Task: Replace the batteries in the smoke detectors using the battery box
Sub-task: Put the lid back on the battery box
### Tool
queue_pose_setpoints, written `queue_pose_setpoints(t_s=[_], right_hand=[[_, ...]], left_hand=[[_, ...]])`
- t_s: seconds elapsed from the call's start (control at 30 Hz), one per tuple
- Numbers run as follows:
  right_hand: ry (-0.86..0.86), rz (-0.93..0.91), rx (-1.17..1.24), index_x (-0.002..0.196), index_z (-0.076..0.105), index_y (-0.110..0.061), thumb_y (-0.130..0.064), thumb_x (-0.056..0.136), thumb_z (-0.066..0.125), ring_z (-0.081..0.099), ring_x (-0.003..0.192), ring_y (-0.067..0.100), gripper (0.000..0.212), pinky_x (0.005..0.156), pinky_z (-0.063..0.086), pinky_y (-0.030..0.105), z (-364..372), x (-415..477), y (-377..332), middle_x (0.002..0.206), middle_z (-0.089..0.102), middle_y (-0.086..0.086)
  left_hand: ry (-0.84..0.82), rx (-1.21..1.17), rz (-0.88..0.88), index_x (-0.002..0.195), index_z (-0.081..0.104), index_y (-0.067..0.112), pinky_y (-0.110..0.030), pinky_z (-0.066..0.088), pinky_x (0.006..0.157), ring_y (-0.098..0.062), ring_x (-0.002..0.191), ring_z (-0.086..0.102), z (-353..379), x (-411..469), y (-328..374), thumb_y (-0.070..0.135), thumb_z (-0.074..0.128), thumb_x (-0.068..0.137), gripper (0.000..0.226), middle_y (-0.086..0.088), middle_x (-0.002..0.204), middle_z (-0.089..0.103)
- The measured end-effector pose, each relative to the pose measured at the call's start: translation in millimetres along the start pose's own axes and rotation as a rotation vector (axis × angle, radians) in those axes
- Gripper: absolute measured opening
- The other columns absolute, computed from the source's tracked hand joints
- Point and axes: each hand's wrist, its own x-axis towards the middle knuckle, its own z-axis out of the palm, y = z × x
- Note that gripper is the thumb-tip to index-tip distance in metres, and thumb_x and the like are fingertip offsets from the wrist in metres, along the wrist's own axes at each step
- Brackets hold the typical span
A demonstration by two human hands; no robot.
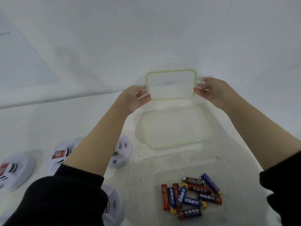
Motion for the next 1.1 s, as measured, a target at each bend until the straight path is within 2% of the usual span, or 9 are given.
queue_pose_setpoints(t_s=[0.07,0.13,0.2,0.3,0.43,0.57,0.73,0.93,1.1], right_hand=[[-0.030,0.001,0.151,0.095,0.058,0.001,0.001,0.088,0.041,0.067,0.064,0.025,0.018,0.066,0.057,0.029,-2.7,-13.7,-7.0,0.084,0.058,0.011],[-0.081,-0.019,0.148,0.091,0.061,-0.002,-0.006,0.089,0.046,0.066,0.059,0.022,0.016,0.066,0.055,0.028,-4.3,-31.7,-13.6,0.082,0.059,0.009],[-0.129,-0.079,0.049,0.094,0.062,-0.007,-0.006,0.089,0.056,0.063,0.057,0.015,0.008,0.064,0.051,0.022,-5.1,-49.8,-17.2,0.080,0.062,0.004],[-0.152,-0.202,-0.100,0.104,0.061,-0.012,0.004,0.085,0.058,0.060,0.066,0.010,0.025,0.069,0.049,0.023,-6.6,-76.3,-18.5,0.089,0.063,0.001],[-0.079,-0.287,-0.310,0.104,0.062,-0.015,0.011,0.080,0.052,0.059,0.077,0.015,0.037,0.076,0.050,0.025,-12.6,-121.1,-13.7,0.101,0.057,0.006],[-0.041,-0.319,-0.540,0.097,0.066,-0.021,0.001,0.084,0.057,0.056,0.078,0.018,0.027,0.073,0.047,0.029,-24.6,-165.9,4.3,0.098,0.062,0.000],[-0.032,-0.314,-0.692,0.096,0.066,-0.029,-0.016,0.079,0.072,0.052,0.064,0.015,0.023,0.063,0.046,0.023,-44.4,-211.0,37.0,0.103,0.063,-0.007],[0.024,-0.373,-0.876,0.099,0.062,-0.036,-0.021,0.075,0.074,0.041,0.046,0.005,0.030,0.057,0.039,0.019,-58.2,-242.0,58.3,0.093,0.063,-0.013],[0.039,-0.407,-0.958,0.102,0.061,-0.034,-0.019,0.077,0.072,0.045,0.051,0.006,0.031,0.056,0.041,0.009,-59.7,-244.8,67.1,0.094,0.063,-0.015]], left_hand=[[-0.034,-0.271,0.011,0.104,0.050,-0.002,-0.040,0.060,0.079,-0.028,0.070,0.063,0.6,-11.6,6.7,-0.007,0.039,0.084,0.023,-0.017,0.096,0.058],[-0.052,-0.298,0.041,0.103,0.051,-0.001,-0.037,0.060,0.076,-0.027,0.073,0.060,3.4,-27.4,12.2,0.000,0.047,0.090,0.014,-0.016,0.090,0.060],[-0.056,-0.124,0.086,0.094,0.059,0.002,-0.027,0.060,0.071,-0.020,0.075,0.061,5.8,-43.7,15.0,0.004,0.056,0.093,0.003,-0.008,0.082,0.064],[-0.090,0.228,0.142,0.087,0.064,0.007,-0.017,0.057,0.070,-0.012,0.078,0.063,5.8,-71.8,15.0,-0.001,0.060,0.089,0.009,-0.001,0.079,0.066],[-0.085,0.560,0.211,0.091,0.067,0.008,-0.016,0.055,0.061,-0.006,0.066,0.065,-3.3,-124.0,11.8,0.000,0.061,0.088,0.011,-0.002,0.080,0.066],[-0.161,0.836,0.201,0.097,0.070,0.014,-0.019,0.051,0.052,-0.009,0.055,0.061,-12.3,-178.4,1.1,0.001,0.065,0.087,0.017,-0.002,0.076,0.067],[-0.238,0.919,0.114,0.097,0.070,0.024,-0.019,0.051,0.052,-0.010,0.050,0.061,-16.9,-222.0,-26.2,0.005,0.069,0.084,0.024,-0.006,0.096,0.064],[-0.256,0.973,0.076,0.114,0.058,0.051,-0.021,0.055,0.059,-0.017,0.059,0.070,-26.1,-245.3,-56.8,0.018,0.066,0.088,0.043,0.004,0.063,0.066],[-0.250,1.015,0.056,0.122,0.047,0.054,-0.020,0.054,0.057,-0.020,0.060,0.070,-29.5,-247.2,-75.2,0.019,0.066,0.089,0.052,-0.007,0.071,0.072]])
